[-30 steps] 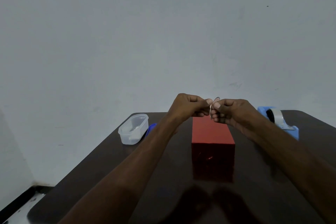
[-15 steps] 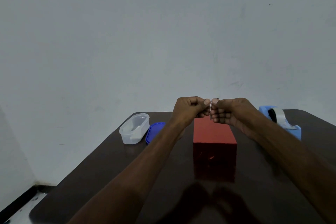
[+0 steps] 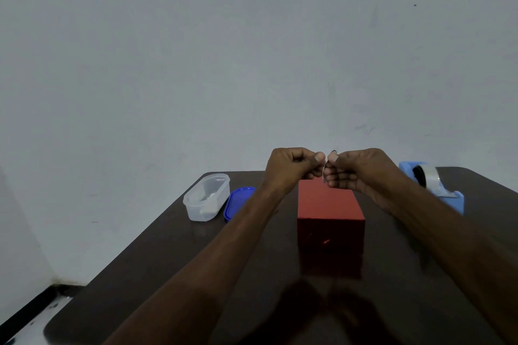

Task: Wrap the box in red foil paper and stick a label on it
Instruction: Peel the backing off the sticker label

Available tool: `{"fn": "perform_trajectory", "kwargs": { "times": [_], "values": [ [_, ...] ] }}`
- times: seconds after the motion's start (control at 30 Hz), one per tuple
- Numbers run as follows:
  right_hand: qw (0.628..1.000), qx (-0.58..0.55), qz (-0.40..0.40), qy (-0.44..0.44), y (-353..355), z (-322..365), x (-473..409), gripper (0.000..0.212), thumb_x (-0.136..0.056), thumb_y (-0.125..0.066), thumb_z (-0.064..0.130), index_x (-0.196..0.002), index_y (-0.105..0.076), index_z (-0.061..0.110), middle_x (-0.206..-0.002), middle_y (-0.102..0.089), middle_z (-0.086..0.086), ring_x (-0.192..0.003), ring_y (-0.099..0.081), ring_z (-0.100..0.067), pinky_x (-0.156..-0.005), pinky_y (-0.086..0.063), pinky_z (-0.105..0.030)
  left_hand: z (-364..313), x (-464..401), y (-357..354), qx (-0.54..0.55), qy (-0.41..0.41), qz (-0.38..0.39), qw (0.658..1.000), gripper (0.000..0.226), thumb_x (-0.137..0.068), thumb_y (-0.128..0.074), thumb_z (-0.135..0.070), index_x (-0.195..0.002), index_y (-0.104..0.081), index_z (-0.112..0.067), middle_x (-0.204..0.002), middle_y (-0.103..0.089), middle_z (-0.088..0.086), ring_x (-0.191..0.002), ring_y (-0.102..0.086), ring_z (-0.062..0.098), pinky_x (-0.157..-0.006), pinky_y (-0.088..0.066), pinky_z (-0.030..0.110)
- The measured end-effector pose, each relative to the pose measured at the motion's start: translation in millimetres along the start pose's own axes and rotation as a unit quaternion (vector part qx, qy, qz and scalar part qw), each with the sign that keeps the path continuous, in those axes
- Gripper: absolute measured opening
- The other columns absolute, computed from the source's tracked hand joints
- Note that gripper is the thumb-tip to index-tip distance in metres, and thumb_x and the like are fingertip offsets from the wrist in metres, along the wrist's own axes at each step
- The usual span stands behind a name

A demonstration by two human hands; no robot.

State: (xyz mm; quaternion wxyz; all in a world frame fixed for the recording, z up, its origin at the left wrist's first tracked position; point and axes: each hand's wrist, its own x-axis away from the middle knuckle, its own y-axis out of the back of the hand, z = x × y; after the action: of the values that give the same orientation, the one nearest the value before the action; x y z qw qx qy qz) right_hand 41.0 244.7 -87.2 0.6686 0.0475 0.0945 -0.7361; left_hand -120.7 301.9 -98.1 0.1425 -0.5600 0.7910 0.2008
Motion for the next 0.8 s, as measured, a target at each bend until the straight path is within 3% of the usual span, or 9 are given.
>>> {"fn": "perform_trajectory", "kwargs": {
  "times": [0.27,0.8],
  "values": [
    [1.0,0.01,-0.002,0.009,-1,-5,0,0.024,-0.095,-0.064,0.011,-0.088,-0.066,-0.012,-0.076,-0.07,-0.019,-0.067,-0.07,-0.025,-0.06,-0.059,-0.028,-6,0,2,-0.016,0.022,0.019,0.999,0.038,-0.085,-0.075,-0.033,-0.086,-0.073,0.005,-0.081,-0.074,0.018,-0.073,-0.07,0.016,-0.072,-0.057,0.024],
    [1.0,0.0,0.008,-0.015,2,-11,-1,0.024,-0.092,-0.066,0.011,-0.092,-0.066,-0.014,-0.077,-0.069,-0.02,-0.067,-0.068,-0.025,-0.063,-0.059,-0.031,-4,-6,4,-0.027,0.078,0.048,0.995,0.031,-0.082,-0.077,-0.031,-0.082,-0.075,0.001,-0.079,-0.074,0.017,-0.074,-0.071,0.019,-0.073,-0.057,0.029]
  ]
}}
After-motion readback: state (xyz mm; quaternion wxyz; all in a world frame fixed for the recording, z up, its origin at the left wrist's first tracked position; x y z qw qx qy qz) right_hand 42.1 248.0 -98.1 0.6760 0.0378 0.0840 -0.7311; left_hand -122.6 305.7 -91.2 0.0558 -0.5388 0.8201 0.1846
